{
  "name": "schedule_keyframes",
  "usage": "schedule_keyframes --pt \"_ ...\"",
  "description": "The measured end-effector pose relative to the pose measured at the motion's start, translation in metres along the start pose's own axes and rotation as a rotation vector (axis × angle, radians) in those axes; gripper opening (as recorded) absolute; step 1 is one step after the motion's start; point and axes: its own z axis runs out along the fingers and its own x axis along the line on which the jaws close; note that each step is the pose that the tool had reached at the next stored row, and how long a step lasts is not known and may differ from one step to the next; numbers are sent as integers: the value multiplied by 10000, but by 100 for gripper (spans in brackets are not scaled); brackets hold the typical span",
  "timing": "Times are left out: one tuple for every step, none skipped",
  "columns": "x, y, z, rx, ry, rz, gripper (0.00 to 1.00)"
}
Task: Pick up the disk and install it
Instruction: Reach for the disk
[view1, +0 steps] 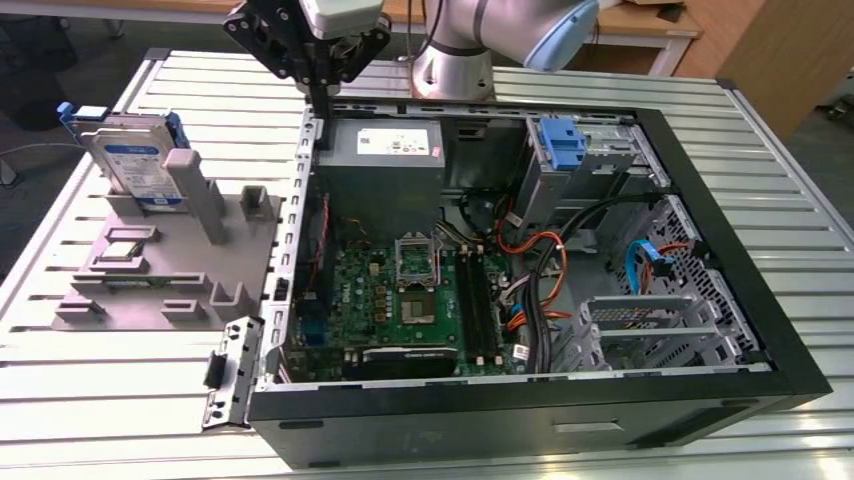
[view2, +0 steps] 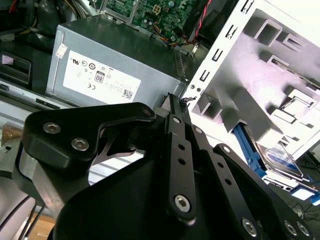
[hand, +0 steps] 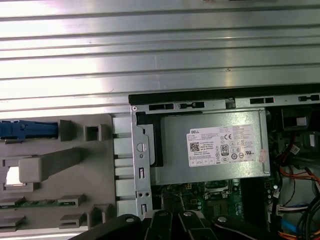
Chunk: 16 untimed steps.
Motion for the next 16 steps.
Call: schedule_keyframes --pt "3 0 0 0 -1 1 11" --pt "7 -1 1 -1 -1 1 11" --pt "13 -2 0 0 -1 1 11" --pt "21 -2 0 0 0 0 11" --pt "31 -2 0 -1 -1 1 11" --pt "43 -3 0 -1 -1 1 11" --pt "56 -4 0 -1 -1 0 11" --pt "68 -5 0 -1 -1 0 11" --pt "80 -6 0 -1 -1 0 11" --pt "92 -7 0 0 -1 0 11" --pt "106 -8 0 -1 -1 -1 11" --pt "121 -9 0 -1 -1 -1 11" --pt "138 -11 0 0 0 -1 11" --pt "154 -12 0 -1 -1 0 11" --pt "171 -13 0 0 -1 0 11" --pt "189 -14 -1 0 0 1 11"
